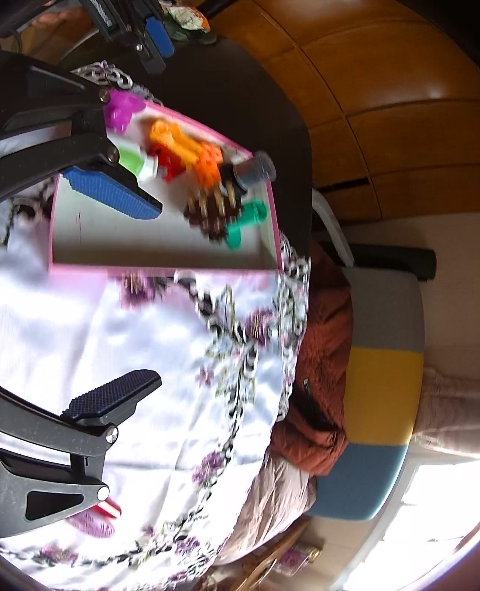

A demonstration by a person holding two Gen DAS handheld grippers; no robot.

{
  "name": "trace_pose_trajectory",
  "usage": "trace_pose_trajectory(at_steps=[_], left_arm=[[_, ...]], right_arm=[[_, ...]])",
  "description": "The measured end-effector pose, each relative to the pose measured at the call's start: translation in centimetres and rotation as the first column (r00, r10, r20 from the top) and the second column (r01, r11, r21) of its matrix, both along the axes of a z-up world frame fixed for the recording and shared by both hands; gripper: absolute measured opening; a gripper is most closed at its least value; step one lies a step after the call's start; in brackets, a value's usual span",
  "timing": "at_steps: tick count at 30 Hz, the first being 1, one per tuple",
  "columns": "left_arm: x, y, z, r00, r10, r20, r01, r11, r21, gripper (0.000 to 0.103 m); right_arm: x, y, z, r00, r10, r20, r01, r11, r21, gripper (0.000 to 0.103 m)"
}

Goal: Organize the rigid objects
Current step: 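Lower the green-white bottle into the tray and open the right tool, then move both open tools back to the red tube and pink egg brush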

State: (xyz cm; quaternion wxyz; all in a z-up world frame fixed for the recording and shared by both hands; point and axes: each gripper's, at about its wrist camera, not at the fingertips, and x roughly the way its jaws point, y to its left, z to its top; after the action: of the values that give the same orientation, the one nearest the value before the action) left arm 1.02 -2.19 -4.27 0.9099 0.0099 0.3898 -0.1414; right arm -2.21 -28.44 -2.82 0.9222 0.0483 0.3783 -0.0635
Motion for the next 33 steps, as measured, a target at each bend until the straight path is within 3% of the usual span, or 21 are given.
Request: trace_pose_trajectory(at_steps=[10,15,17,20,22,24,29,33], left_arm=[[-0.2,-1.8,0.2,0.999,-0.054,0.006,0.054,0.998,0.024,0.054],[-0.4,-3.0,0.5,0.996,-0.087,0.009,0.086,0.996,0.026,0.054],[-0.4,-3.6,0.5,0.995,-0.102,0.006,0.101,0.994,0.032,0.054],[-0.7,-4.7,0.7,0.991,-0.136,0.005,0.136,0.99,0.037,0.054],[-0.9,-5.6,0.7,0.987,-0.162,0.0,0.162,0.986,0.036,0.054],[-1.1,-6.7,0.7,0.982,-0.187,-0.005,0.187,0.982,0.038,0.054],[-2.1,-9.4,0.4,0.965,-0.263,-0.017,0.263,0.963,0.05,0.054],[-2.6,-11.2,0.2,0.951,-0.307,-0.025,0.308,0.949,0.062,0.054]], right_arm=[[-2.2,-9.3,0.8,0.982,-0.183,-0.036,0.178,0.978,-0.107,0.086],[-4.6,-16.3,0.5,0.94,-0.34,-0.04,0.336,0.939,-0.072,0.086],[-6.0,-19.5,0.2,0.895,-0.445,-0.039,0.445,0.895,-0.002,0.086],[-8.3,-23.6,-0.6,0.803,-0.592,-0.068,0.593,0.783,0.188,0.086],[-9.2,-25.1,-1.3,0.767,-0.633,-0.104,0.633,0.722,0.279,0.086],[-9.3,-25.6,-2.2,0.751,-0.642,-0.152,0.655,0.695,0.296,0.086],[-8.5,-25.4,-4.1,0.748,-0.612,-0.256,0.664,0.7,0.264,0.085],[-8.5,-25.4,-4.9,0.728,-0.619,-0.295,0.68,0.705,0.2,0.077]])
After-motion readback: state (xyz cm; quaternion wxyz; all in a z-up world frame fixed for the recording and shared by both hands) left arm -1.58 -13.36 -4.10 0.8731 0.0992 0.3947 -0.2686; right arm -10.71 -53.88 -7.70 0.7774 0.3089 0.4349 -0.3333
